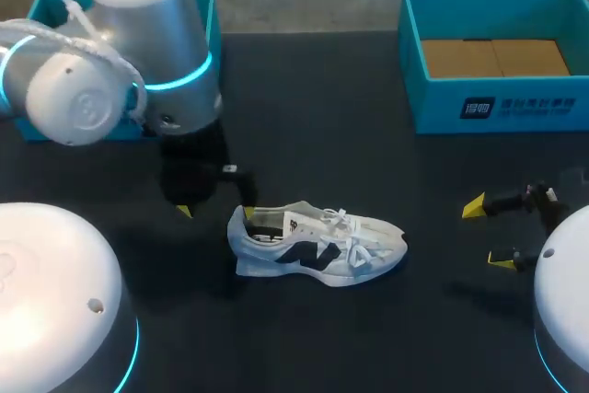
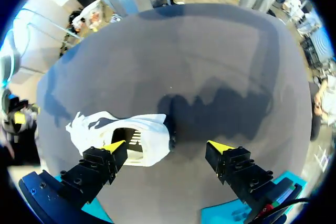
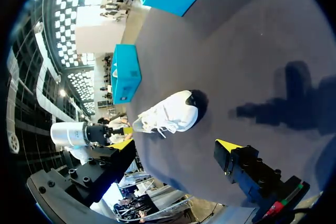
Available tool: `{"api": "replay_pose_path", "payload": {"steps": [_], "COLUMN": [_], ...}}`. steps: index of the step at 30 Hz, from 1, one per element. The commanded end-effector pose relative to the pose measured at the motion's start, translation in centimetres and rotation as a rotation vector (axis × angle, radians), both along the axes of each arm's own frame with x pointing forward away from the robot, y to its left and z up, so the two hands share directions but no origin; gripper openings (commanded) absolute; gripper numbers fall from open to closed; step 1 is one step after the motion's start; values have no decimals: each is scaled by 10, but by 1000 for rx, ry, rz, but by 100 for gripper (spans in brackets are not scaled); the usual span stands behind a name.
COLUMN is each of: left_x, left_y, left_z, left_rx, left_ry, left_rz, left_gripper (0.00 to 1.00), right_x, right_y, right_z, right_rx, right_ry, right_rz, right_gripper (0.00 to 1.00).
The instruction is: Take the shoe out of the shoebox, open the shoe tongue, remove and reinsert the insole, then place the shoe into the shoebox
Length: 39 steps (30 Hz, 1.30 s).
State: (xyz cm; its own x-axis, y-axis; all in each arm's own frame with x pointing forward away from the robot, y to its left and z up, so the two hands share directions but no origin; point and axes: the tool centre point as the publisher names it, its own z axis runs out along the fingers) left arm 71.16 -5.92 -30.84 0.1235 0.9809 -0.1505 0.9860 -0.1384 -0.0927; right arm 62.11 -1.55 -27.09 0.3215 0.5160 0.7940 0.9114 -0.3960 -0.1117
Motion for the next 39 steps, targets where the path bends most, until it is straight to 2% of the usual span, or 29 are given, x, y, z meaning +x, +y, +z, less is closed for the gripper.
{"api": "replay_pose_path", "payload": {"steps": [1,12,31,32,34,35,39], "left_x": [1,0,-1,-1,4,4,6], "left_y": [14,33,35,36,41,46,62], "left_z": [15,35,37,36,42,47,55], "left_rx": [-77,-187,-183,-234,-320,-365,-442], "left_ry": [38,181,183,188,271,341,423], "left_rz": [81,324,321,374,531,560,753], "left_gripper": [100,100,100,100,100,100,100], "right_x": [-2,-2,-2,-2,-2,-2,-2], "right_y": [0,0,0,0,0,0,0], "right_z": [1,1,1,1,1,1,1], "right_rx": [-2,-2,-2,-2,-2,-2,-2], "right_ry": [-3,-3,-3,-3,-3,-3,-3], "right_rz": [-2,-2,-2,-2,-2,-2,-2], "right_gripper": [100,100,100,100,100,100,100]}}
